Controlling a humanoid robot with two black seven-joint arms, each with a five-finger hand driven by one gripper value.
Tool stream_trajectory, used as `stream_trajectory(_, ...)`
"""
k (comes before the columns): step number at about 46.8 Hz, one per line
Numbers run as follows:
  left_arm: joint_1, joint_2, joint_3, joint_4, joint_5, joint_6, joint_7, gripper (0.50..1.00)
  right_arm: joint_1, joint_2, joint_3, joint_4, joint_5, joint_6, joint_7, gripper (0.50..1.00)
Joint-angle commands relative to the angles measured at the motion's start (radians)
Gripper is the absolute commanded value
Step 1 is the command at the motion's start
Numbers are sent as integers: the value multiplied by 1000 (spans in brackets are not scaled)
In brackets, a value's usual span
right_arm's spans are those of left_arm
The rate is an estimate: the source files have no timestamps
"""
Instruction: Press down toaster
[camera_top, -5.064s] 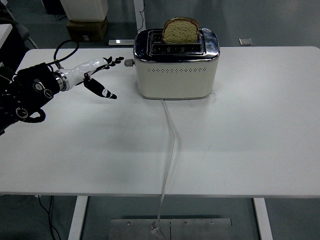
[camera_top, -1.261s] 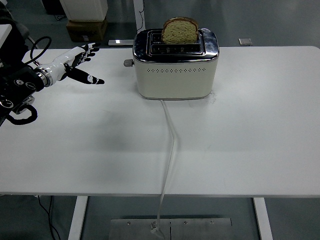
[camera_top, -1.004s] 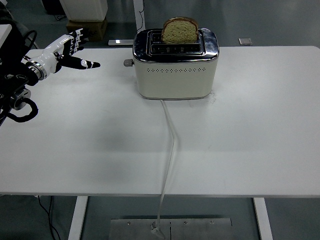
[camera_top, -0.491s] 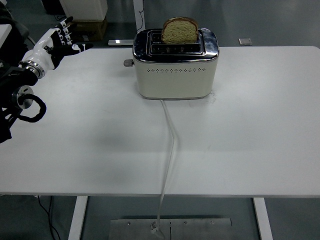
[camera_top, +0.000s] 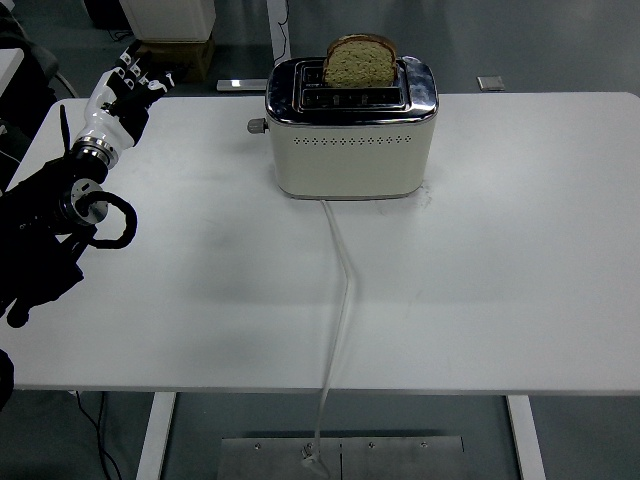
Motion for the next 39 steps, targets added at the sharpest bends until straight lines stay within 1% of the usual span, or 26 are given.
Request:
stream_trajectory(1,1,-1,-20,0,-1,-1,-1,1000,0,0,0,0,0,0,0,1000)
stream_trajectory(16,24,-6,-40,0,-3,-6,-1,1000,2,0,2,2,0,2,0,1000)
stream_trajectory(23,43,-9,-80,0,-23,-15,-1,1000,2,0,2,3,2,2,2,1000)
stream_trajectory(32,50,-44,-94,1,-31,-15,-2,1000,2,0,2,3,-2,2,2,1000)
stream_trajectory(39,50,-52,-94,1,-37,-15,-36,1000,2,0,2,2,0,2,2,1000)
